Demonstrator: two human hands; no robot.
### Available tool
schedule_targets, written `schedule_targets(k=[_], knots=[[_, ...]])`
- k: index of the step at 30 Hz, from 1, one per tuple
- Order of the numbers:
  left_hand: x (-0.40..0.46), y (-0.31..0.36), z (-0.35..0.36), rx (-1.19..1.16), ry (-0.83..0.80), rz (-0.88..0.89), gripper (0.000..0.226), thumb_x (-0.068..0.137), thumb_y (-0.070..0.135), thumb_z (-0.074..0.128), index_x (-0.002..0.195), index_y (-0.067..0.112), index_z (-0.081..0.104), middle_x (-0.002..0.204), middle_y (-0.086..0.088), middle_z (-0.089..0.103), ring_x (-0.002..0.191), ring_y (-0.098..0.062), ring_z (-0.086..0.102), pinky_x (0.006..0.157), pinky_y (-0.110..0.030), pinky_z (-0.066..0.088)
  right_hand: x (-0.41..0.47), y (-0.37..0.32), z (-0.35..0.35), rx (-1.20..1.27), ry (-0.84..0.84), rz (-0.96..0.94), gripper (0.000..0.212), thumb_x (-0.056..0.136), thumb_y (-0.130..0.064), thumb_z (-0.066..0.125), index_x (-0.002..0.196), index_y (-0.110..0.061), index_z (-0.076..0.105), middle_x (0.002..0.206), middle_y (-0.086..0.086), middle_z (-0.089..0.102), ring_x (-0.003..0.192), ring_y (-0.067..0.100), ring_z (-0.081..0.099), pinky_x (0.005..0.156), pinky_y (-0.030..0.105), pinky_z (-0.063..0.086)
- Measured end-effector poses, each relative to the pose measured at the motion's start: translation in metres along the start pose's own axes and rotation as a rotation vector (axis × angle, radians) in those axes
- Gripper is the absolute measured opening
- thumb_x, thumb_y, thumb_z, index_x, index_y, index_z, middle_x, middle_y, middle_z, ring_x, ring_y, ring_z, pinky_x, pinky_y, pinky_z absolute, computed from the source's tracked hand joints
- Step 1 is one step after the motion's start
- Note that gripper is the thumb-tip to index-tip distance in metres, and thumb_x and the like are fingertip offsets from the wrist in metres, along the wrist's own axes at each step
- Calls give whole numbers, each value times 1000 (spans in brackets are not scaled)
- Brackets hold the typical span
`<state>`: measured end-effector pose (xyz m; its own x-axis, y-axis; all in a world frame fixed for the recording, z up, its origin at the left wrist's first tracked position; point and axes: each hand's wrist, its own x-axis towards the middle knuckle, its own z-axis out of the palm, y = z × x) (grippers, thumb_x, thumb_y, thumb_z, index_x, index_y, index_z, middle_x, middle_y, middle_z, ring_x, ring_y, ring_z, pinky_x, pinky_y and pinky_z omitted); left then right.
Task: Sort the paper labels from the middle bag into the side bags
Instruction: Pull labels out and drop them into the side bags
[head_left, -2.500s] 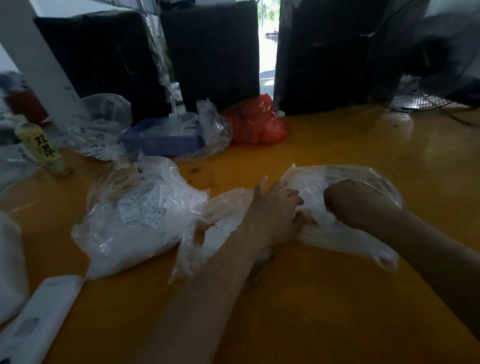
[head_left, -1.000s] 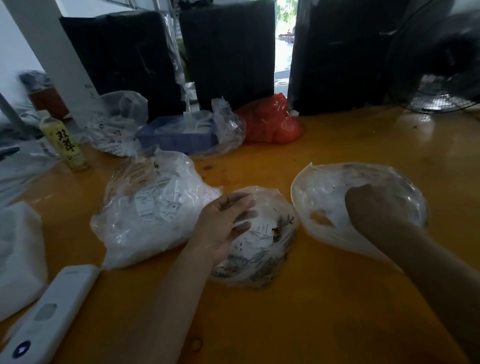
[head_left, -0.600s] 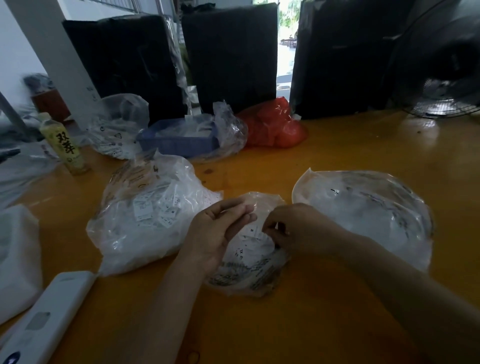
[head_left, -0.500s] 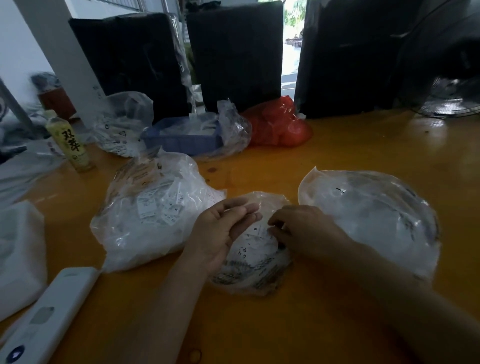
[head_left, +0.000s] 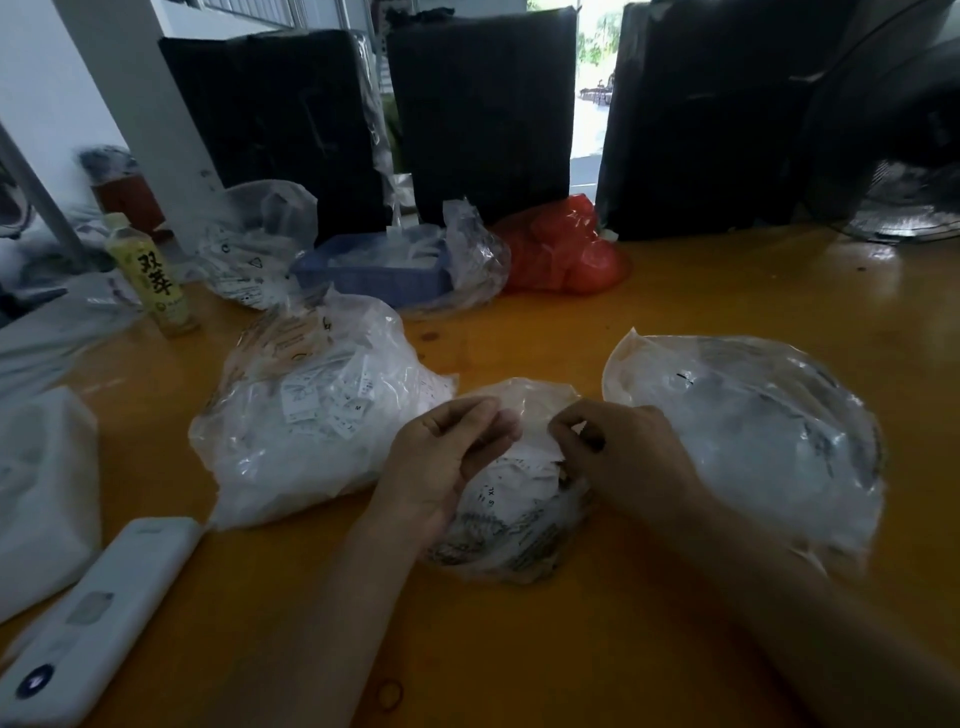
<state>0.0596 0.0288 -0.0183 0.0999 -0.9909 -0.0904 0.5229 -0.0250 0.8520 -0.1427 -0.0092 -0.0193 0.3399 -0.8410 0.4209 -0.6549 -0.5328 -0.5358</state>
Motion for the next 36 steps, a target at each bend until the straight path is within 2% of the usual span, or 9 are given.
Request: schedule_targets(k=[5, 7, 11, 14, 16, 18, 24, 31, 36], knots=[[-2, 0, 0, 60, 5, 23, 23, 75, 17, 82, 96, 7, 80, 95, -18, 80, 85, -23, 79, 71, -24, 62, 0, 3, -5, 275, 167, 116, 2, 91, -41, 69, 90, -40, 70, 71, -36, 66, 67, -12, 66, 61, 4, 48], [-3, -2, -1, 138, -9, 37, 21, 74, 20, 83, 93, 12, 82, 96, -17, 80, 84, -22, 78, 69, -23, 61, 0, 4, -5, 325, 201, 108, 20, 90, -28, 73, 89, -46, 66, 79, -36, 67, 75, -13, 66, 63, 1, 46], [-6, -6, 0, 378, -80, 83, 19, 75, 29, 84, 91, 19, 83, 95, -14, 81, 84, -21, 79, 70, -23, 60, -2, 4, -3, 293, 57, 39, 19, 97, -27, 61, 101, -45, 67, 98, -23, 63, 80, -5, 62, 62, 12, 49], [-9, -8, 2, 553, -167, 109, 23, 77, 39, 86, 94, 24, 82, 94, -8, 81, 87, -23, 79, 75, -24, 61, -1, -1, 0, 218, -93, -23, 27, 92, -52, 56, 107, -34, 71, 94, -21, 59, 81, -8, 57, 63, 8, 45], [-10, -9, 2, 601, -177, 114, 25, 78, 42, 87, 95, 25, 81, 93, -6, 81, 87, -22, 79, 76, -23, 61, -1, -4, 1, 135, -101, -61, 16, 92, -49, 61, 97, -37, 70, 89, -20, 59, 83, -9, 55, 66, 6, 43], [-8, -10, 0, 605, -154, 97, 20, 80, 33, 87, 96, 23, 81, 94, -6, 81, 88, -22, 79, 76, -23, 61, -2, -3, 1, 120, -29, -35, 7, 93, -44, 64, 88, -39, 65, 86, -19, 60, 84, -5, 56, 62, 10, 44], [-3, -7, -2, 444, -45, 30, 9, 80, 24, 85, 89, 25, 83, 96, -6, 81, 84, -15, 77, 69, -19, 57, -1, 2, 3, 104, 140, 48, 26, 90, -58, 55, 73, -38, 55, 72, -14, 56, 71, 0, 55, 55, 16, 36], [-4, -7, 3, 235, -30, 16, 21, 91, 19, 76, 108, 8, 72, 105, -8, 81, 92, -16, 78, 63, -21, 58, -3, 2, 2, 126, 51, -8, 28, 89, -55, 58, 81, -29, 64, 74, -11, 57, 63, 7, 52, 56, 22, 42], [-4, -9, 4, 280, -52, 61, 8, 93, 14, 76, 100, 12, 73, 95, -7, 80, 84, -17, 75, 68, -23, 58, -7, -5, 4, 136, -61, -55, 26, 92, -61, 53, 91, -37, 62, 87, -20, 57, 81, -6, 56, 62, 8, 45]])
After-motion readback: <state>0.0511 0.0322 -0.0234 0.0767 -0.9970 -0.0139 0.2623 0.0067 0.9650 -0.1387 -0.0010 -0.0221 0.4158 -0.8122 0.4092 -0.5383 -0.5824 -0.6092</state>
